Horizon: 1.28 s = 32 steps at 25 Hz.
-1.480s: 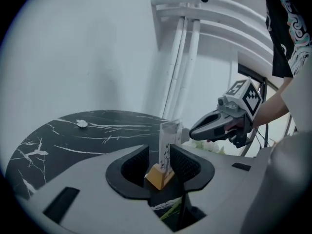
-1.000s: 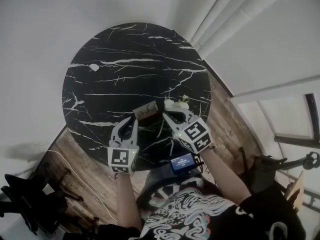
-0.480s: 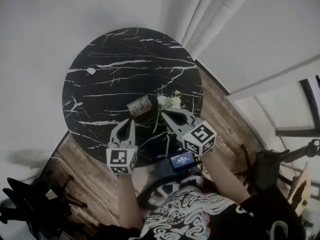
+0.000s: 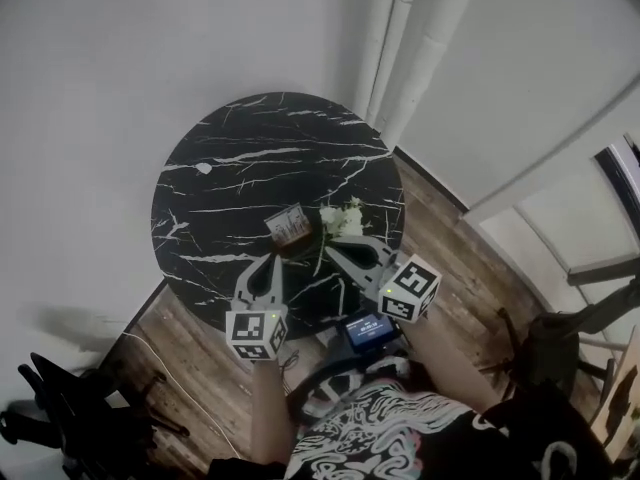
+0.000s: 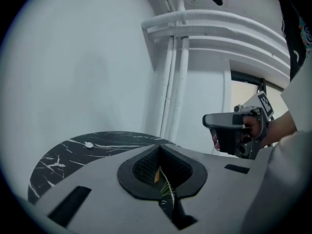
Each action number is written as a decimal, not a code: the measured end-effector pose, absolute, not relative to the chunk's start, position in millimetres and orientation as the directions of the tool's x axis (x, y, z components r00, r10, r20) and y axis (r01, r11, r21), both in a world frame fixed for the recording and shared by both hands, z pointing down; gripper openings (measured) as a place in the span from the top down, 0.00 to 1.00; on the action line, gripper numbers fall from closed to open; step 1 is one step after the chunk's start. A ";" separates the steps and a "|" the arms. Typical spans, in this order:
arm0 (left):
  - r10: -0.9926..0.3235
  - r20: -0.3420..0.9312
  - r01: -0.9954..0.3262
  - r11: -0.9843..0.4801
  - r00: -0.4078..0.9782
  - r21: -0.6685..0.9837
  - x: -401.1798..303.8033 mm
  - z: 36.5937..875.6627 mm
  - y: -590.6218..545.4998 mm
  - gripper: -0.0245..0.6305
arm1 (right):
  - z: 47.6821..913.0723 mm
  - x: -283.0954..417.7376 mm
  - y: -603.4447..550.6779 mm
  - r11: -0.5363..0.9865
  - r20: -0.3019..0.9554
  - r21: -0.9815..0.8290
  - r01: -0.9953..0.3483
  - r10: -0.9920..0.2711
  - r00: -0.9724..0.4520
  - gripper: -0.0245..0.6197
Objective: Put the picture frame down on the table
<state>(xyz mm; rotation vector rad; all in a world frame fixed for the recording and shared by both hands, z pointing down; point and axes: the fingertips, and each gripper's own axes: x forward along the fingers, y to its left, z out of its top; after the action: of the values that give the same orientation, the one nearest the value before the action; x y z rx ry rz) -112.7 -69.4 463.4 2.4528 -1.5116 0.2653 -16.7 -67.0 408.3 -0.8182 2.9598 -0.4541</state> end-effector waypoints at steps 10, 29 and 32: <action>-0.940 0.153 -0.949 -0.285 0.305 0.137 -118.5 399.6 -43.9 0.94 | 407.1 -9.4 -47.6 0.820 0.157 -0.237 -0.520 -0.496 -0.854 0.93; -0.962 0.199 -0.982 -0.179 0.187 0.055 -92.2 411.8 5.1 0.94 | 403.4 51.0 -30.0 0.774 0.175 -0.134 -0.619 -0.597 -0.783 0.94; -0.961 0.200 -0.982 -0.185 0.188 0.034 -87.7 411.8 3.0 0.94 | 404.4 53.1 -28.6 0.776 0.186 -0.121 -0.619 -0.595 -0.782 0.94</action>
<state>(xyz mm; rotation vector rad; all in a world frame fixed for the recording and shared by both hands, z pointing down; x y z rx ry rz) -87.7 3.0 411.8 2.2974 -1.8980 0.1994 53.1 -28.6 404.4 -1.0610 3.0891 -0.2884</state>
